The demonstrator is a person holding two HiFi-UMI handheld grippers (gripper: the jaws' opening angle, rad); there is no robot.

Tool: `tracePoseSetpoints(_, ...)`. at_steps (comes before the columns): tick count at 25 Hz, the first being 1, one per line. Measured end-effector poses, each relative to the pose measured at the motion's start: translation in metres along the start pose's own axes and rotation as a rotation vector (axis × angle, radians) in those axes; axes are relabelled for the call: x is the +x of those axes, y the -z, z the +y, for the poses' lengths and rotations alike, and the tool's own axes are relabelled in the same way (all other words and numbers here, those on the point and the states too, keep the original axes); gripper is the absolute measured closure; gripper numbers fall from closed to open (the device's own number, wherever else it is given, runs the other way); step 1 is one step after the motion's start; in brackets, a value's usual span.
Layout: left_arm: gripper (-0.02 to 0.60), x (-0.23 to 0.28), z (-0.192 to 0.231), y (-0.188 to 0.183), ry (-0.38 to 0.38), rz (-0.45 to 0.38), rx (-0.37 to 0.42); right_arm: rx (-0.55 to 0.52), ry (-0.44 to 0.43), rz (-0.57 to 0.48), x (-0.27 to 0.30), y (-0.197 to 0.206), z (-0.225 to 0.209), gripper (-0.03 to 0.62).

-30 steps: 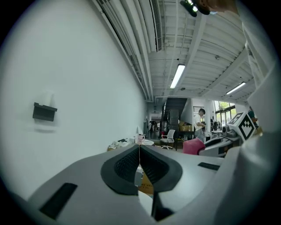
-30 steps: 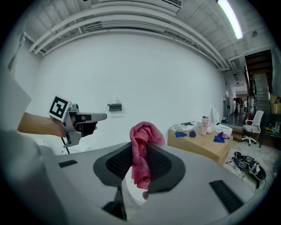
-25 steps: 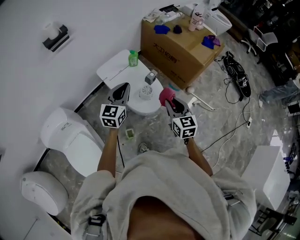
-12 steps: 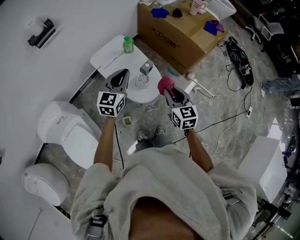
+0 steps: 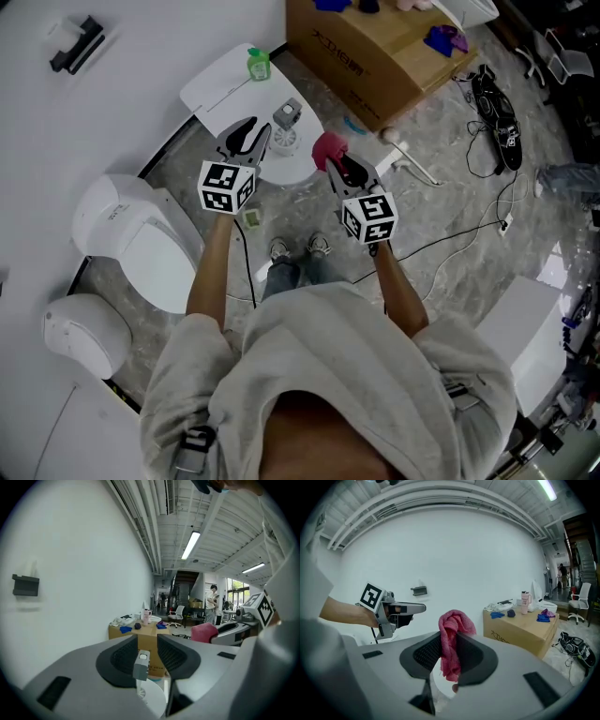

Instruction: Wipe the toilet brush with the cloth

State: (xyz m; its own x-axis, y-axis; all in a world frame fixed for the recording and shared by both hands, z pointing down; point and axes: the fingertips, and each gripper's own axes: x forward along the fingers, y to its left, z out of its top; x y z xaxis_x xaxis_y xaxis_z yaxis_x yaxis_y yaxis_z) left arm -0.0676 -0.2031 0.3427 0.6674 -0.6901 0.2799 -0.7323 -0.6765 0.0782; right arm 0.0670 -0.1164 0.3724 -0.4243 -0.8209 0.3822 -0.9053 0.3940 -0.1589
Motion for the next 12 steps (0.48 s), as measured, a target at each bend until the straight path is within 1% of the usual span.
tracePoseSetpoints(1, 0.445, 0.003, -0.001, 0.002, 0.002, 0.011, -0.008, 0.001, -0.005, 0.001, 0.0, 0.001, -0.001, 0.493)
tracePoseSetpoints(4, 0.428, 0.01, -0.002, 0.008, 0.001, 0.03, -0.009, 0.012, -0.016, 0.004, 0.001, 0.005, -0.004, 0.493)
tracePoseSetpoints(6, 0.397, 0.014, -0.002, 0.014, 0.003, 0.039, -0.005, 0.023, -0.021, 0.008, 0.004, 0.011, -0.006, 0.493)
tracePoseSetpoints(9, 0.369, 0.021, -0.002, 0.029, 0.008, 0.058, -0.018, 0.037, -0.026, 0.023, 0.008, 0.025, -0.008, 0.493)
tracePoseSetpoints(12, 0.346, 0.031, 0.0, 0.048, 0.01, 0.082, -0.007, 0.051, -0.028, 0.041, 0.012, 0.043, -0.009, 0.493)
